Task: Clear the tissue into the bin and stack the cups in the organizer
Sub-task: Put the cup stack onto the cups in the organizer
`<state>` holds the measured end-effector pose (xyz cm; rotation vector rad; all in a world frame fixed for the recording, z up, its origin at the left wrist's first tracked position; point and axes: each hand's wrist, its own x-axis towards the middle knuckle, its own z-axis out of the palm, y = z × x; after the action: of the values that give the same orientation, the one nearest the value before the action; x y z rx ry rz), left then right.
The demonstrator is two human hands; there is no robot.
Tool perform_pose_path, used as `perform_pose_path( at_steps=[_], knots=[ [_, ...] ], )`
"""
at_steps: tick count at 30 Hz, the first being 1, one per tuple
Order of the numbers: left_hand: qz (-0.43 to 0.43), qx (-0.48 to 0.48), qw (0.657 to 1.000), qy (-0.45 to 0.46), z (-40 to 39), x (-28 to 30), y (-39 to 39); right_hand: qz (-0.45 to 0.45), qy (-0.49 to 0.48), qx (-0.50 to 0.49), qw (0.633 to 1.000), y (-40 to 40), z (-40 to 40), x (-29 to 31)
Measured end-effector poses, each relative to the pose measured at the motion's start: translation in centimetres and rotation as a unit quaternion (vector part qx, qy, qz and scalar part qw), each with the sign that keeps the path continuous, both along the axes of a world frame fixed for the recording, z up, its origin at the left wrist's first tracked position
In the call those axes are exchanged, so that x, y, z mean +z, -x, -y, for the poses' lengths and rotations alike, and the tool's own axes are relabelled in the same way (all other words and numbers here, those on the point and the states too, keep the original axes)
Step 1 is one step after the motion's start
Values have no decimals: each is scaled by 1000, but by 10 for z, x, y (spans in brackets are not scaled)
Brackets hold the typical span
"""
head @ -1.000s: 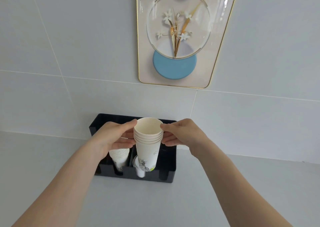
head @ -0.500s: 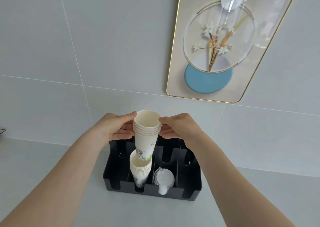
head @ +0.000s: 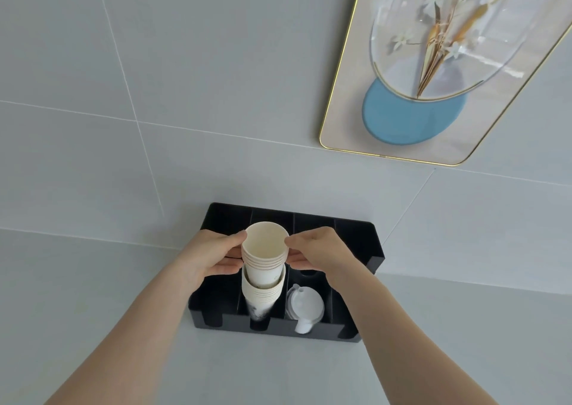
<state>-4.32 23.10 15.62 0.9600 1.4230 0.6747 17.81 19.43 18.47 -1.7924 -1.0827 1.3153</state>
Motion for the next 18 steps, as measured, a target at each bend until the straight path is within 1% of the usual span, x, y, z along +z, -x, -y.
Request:
perform_pose_path(
  at_steps=[5,10,13,18],
  knots=[
    [-33,-4,999,2,7,-20,-4,56,13,-2,998,1,2,-29],
    [-54,-10,998,-35,13,-28,-3,105,4,14,994,3,5,-44],
    [-65,-3,997,-51,14,-31,-3,96,0,0,995,4,6,-47],
    [-57,7,997,-52,19,-30,-4,90,-10,-2,996,3,9,-50]
  ],
)
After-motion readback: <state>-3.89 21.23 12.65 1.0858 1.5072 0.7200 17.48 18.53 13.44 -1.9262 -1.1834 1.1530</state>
